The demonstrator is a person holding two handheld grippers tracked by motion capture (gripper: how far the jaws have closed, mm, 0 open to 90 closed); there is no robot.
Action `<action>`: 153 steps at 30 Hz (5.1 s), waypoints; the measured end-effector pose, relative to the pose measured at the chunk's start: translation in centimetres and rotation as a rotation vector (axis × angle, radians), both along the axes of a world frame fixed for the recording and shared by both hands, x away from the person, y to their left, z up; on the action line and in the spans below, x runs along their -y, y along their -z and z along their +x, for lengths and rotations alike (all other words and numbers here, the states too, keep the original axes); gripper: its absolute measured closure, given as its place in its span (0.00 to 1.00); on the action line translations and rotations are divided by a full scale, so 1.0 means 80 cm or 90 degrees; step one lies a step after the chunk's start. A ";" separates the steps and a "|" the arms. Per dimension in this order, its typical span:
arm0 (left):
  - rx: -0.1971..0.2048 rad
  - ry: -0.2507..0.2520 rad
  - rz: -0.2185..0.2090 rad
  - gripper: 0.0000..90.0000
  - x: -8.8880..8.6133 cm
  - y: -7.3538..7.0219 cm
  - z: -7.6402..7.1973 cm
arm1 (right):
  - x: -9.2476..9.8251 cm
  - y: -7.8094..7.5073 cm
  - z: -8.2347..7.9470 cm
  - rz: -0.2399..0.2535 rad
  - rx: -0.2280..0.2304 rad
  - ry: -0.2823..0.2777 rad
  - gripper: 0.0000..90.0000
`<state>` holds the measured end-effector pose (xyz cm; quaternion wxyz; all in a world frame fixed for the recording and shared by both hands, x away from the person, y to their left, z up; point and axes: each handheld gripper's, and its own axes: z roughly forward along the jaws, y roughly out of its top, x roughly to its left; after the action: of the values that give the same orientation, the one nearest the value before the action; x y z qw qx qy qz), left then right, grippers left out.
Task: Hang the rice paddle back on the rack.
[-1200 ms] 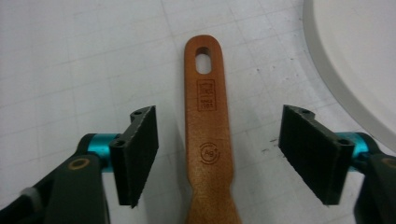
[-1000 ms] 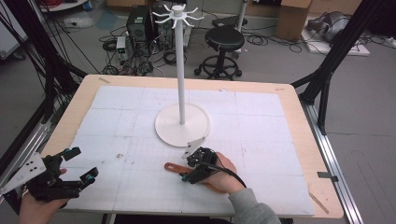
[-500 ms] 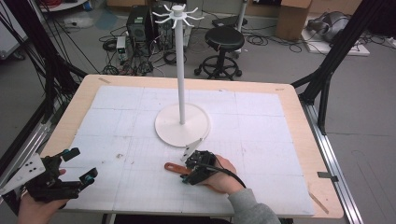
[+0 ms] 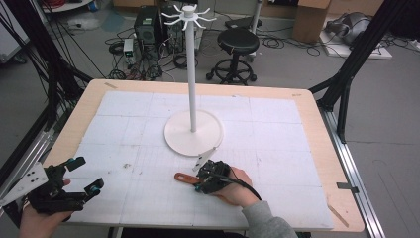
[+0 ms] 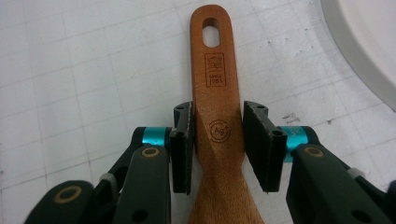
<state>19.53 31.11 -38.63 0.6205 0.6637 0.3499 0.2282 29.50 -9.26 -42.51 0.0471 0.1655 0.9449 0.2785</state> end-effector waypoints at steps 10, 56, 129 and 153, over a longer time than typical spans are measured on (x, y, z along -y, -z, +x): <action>-0.002 0.001 -0.005 0.02 -0.003 0.001 0.002 | 0.000 -0.003 -0.006 0.003 0.008 -0.005 0.72; -0.004 0.023 -0.009 0.02 0.010 -0.001 0.019 | 0.096 -0.102 -0.041 0.234 0.142 0.087 0.72; 0.008 0.055 -0.003 0.02 0.028 -0.001 0.027 | 0.160 -0.225 0.034 0.398 0.219 0.079 0.72; 0.007 0.038 -0.009 0.02 0.019 0.001 0.024 | 0.139 -0.288 0.079 0.394 0.234 0.118 0.72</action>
<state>21.48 29.57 -38.74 0.6335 0.6681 0.3287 0.2107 35.82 -20.41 -19.46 0.1890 0.2041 0.7728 0.5704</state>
